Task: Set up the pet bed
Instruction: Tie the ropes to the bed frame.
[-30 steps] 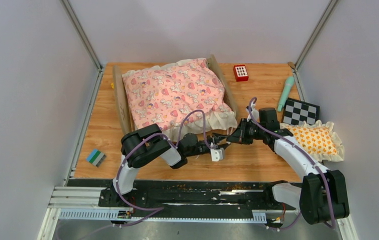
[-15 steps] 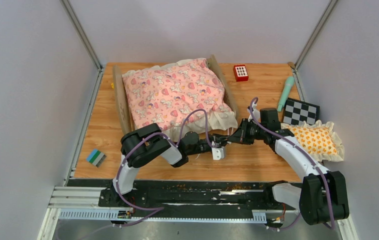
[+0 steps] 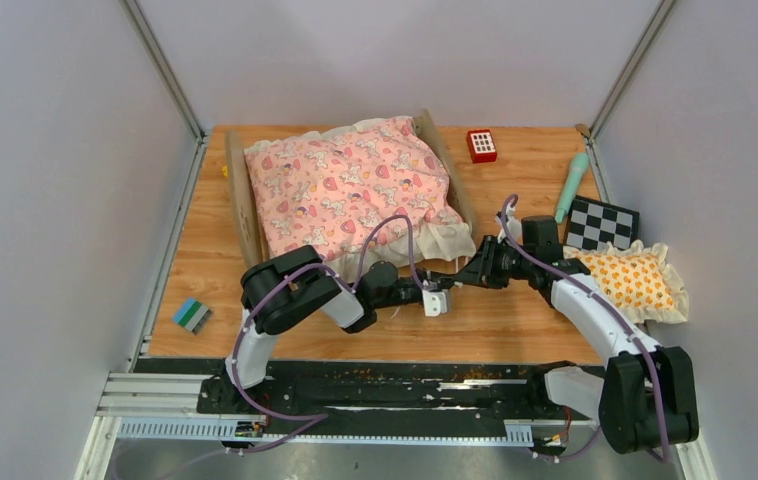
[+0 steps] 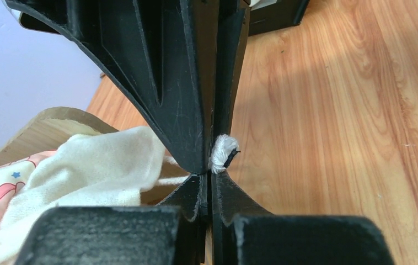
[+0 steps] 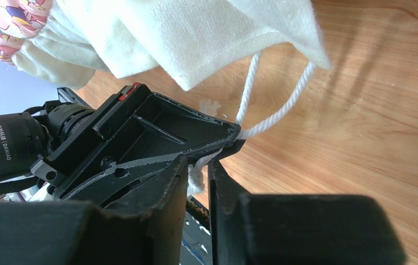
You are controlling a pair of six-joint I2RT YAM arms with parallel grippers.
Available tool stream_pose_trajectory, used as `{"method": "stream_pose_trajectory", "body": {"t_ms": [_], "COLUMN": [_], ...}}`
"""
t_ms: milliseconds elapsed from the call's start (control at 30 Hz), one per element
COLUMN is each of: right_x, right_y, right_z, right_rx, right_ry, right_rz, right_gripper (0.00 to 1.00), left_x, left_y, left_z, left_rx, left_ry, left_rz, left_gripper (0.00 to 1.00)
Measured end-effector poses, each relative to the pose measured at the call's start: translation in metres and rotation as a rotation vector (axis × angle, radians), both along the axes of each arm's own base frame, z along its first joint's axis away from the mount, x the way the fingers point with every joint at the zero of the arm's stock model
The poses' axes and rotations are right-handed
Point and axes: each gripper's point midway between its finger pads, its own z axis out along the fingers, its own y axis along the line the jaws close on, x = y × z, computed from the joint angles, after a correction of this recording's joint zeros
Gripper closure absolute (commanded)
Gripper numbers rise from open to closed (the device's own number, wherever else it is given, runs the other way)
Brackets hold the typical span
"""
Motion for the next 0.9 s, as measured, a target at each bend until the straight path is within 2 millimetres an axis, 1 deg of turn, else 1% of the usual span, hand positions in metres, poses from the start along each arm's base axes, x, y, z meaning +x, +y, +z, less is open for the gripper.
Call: {"method": "stream_pose_trajectory", "body": {"t_ms": [67,133,267,367,433,533,667,733,800,900], "right_x": [0.0,0.0,0.004,0.013,0.02,0.026,0.026,0.026,0.03,0.039], "right_y": [-0.001,-0.004,-0.017,-0.03,-0.038,-0.046,-0.046,-0.043,-0.039,-0.035], "right_z": [0.0,0.001,0.011,0.018,0.019,0.006,-0.027,-0.039,-0.041,-0.033], "right_rx": [-0.004,-0.018,-0.072,-0.127,-0.147,-0.15,-0.122,-0.101,-0.075,-0.028], "right_ry": [-0.001,-0.008,-0.078,-0.138,-0.152,-0.133,-0.034,0.015,0.033,0.016], "right_rz": [-0.004,-0.018,-0.083,-0.166,-0.225,-0.308,-0.375,-0.388,-0.397,-0.416], "right_gripper": [0.66,0.62,0.59,0.57,0.57,0.57,0.57,0.57,0.57,0.57], "left_x": [0.0,-0.001,0.0,-0.001,-0.001,-0.001,-0.004,-0.005,-0.006,-0.007], "left_y": [0.0,0.001,0.002,0.004,0.005,0.007,0.01,0.011,0.011,0.012], "left_z": [0.0,-0.001,0.0,0.005,0.009,0.016,0.018,0.017,0.016,0.015], "left_rx": [-0.004,-0.008,-0.022,-0.033,-0.041,-0.052,-0.06,-0.06,-0.057,-0.056], "left_ry": [0.021,0.044,0.086,0.108,0.118,0.135,0.164,0.178,0.187,0.193], "left_rz": [-0.005,-0.009,-0.01,-0.008,-0.007,-0.004,-0.003,-0.005,-0.006,-0.006], "left_gripper": [1.0,1.0,1.0,1.0,1.0,1.0,1.0,1.0,1.0,1.0]}}
